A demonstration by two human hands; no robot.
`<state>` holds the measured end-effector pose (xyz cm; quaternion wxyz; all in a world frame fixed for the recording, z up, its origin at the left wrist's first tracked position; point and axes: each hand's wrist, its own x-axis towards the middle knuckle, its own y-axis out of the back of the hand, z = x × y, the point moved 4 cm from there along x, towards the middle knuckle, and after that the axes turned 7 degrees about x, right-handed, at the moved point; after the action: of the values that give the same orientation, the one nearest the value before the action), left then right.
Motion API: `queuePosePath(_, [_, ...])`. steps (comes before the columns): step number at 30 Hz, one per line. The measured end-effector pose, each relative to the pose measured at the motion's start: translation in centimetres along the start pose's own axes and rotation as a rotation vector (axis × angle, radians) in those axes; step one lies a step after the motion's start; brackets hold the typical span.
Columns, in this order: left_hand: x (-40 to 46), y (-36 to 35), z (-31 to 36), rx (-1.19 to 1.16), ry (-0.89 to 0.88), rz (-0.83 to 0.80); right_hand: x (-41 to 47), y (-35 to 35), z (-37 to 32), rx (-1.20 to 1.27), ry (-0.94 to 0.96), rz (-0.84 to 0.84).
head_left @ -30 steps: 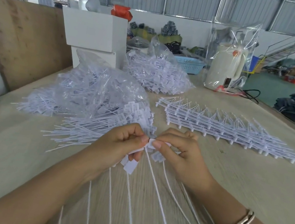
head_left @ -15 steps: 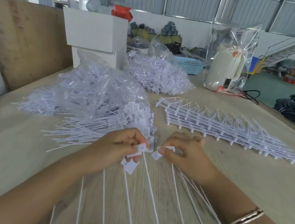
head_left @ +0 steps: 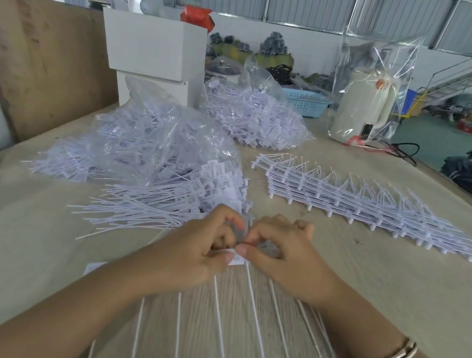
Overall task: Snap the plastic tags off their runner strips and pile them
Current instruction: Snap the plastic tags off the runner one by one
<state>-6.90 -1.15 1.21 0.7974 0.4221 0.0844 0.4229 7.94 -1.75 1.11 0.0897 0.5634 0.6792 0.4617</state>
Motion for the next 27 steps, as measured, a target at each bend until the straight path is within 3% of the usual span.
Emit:
queuePosePath(3, [0.1, 0.7, -0.3, -0.016, 0.019, 0.052, -0.2, 0.3, 0.2, 0.085, -0.037, -0.007])
queuePosePath(8, [0.0, 1.6, -1.1, 0.192, 0.097, 0.131, -0.2, 1.0, 0.6, 0.253, -0.113, 0.085])
queuePosePath(12, [0.0, 0.9, -0.7, 0.206, 0.052, 0.08, -0.4, 0.1, 0.2, 0.234, -0.124, -0.07])
queuePosePath(16, [0.2, 0.3, -0.5, 0.097, 0.051, 0.069, -0.4, -0.2, -0.3, 0.225, 0.001, -0.125])
queuePosePath(23, [0.6, 0.8, -0.4, -0.294, 0.131, 0.114, 0.0, 0.8, -0.9, 0.259, 0.137, 0.121])
queuePosePath(27, [0.5, 2.9, -1.5, -0.427, 0.185, 0.295, -0.3, 3.3, 0.0, 0.577, 0.062, 0.347])
